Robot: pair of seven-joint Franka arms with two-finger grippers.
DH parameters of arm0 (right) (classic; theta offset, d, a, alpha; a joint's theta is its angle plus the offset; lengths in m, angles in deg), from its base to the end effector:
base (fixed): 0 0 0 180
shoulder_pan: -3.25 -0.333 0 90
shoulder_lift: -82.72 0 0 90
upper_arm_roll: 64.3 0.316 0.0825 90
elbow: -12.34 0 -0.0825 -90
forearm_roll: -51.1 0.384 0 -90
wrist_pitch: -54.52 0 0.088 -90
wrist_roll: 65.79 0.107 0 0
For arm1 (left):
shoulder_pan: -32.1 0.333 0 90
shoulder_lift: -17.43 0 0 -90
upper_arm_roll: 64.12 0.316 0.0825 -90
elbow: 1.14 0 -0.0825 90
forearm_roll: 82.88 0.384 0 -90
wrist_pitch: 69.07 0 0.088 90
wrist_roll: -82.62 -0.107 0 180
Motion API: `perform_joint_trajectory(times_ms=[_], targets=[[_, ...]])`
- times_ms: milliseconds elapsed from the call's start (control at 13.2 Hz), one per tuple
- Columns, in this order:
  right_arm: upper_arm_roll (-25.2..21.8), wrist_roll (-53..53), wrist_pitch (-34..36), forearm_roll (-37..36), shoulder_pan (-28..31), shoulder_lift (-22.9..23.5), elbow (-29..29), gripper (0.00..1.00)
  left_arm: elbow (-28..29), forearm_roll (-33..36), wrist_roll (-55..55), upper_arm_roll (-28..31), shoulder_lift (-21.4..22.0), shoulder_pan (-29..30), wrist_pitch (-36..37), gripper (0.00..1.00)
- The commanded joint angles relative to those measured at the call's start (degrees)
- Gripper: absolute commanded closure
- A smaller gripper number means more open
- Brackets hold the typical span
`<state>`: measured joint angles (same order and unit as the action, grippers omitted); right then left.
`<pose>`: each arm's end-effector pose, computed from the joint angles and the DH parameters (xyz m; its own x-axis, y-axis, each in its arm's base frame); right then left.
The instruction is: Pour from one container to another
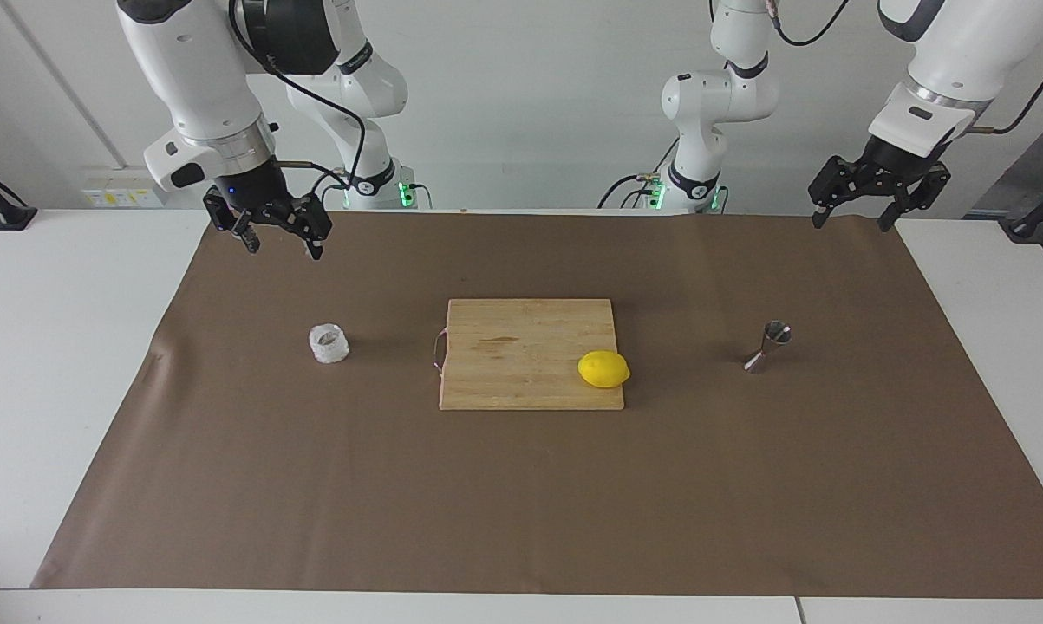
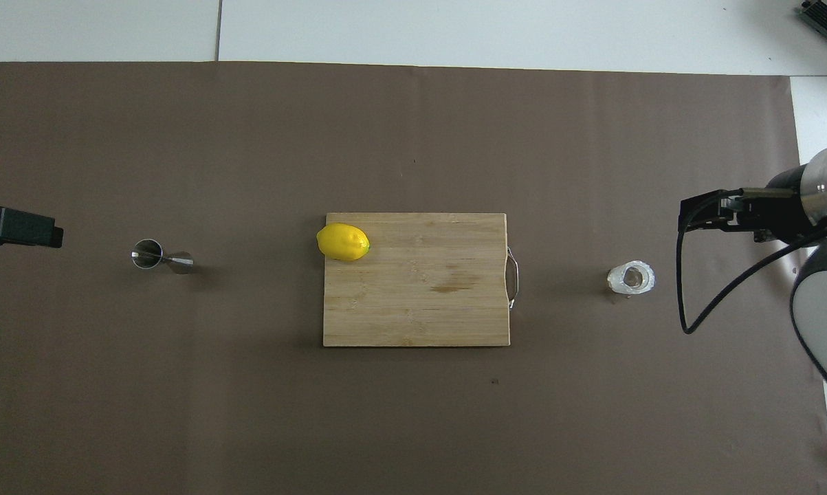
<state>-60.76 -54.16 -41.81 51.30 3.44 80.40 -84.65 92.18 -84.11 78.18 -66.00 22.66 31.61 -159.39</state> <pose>0.5492 0.0331 0.5986 0.9891 -0.1444 0.0281 -0.1443 -0.9895 -0.0068 0.5259 -0.0249 0.6470 0.9922 -0.1184 0.0402 -0.1191 -0.9928 0.0154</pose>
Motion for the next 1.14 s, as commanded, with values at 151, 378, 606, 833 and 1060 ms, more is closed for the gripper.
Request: perform_joint_trajectory(times_ms=[151,378,606,833,1060], targets=[[0.41,-1.17,0.88,0.06,0.78,-0.14,0.14,0.00,0.98,0.97,2.51,0.12,1.01,-0.48,0.23,0.00],[0.41,-1.17,0.88,-0.03,0.78,-0.14,0.14,0.00,0.98,0.97,3.03,0.12,1.01,-0.30,0.06,0.00],[0.41,-1.17,0.88,0.06,0.78,-0.14,0.14,0.00,0.98,0.97,2.94,0.12,1.01,-0.48,0.41,0.00],[0.41,-1.17,0.88,0.06,0.78,-0.14,0.14,0.00,0.98,0.97,2.94,0.29,1.10,-0.04,0.93,0.00],[0.41,-1.17,0.88,0.06,0.78,-0.14,0.14,0.00,0.98,1.06,2.94,0.29,1.18,0.05,0.93,0.00]])
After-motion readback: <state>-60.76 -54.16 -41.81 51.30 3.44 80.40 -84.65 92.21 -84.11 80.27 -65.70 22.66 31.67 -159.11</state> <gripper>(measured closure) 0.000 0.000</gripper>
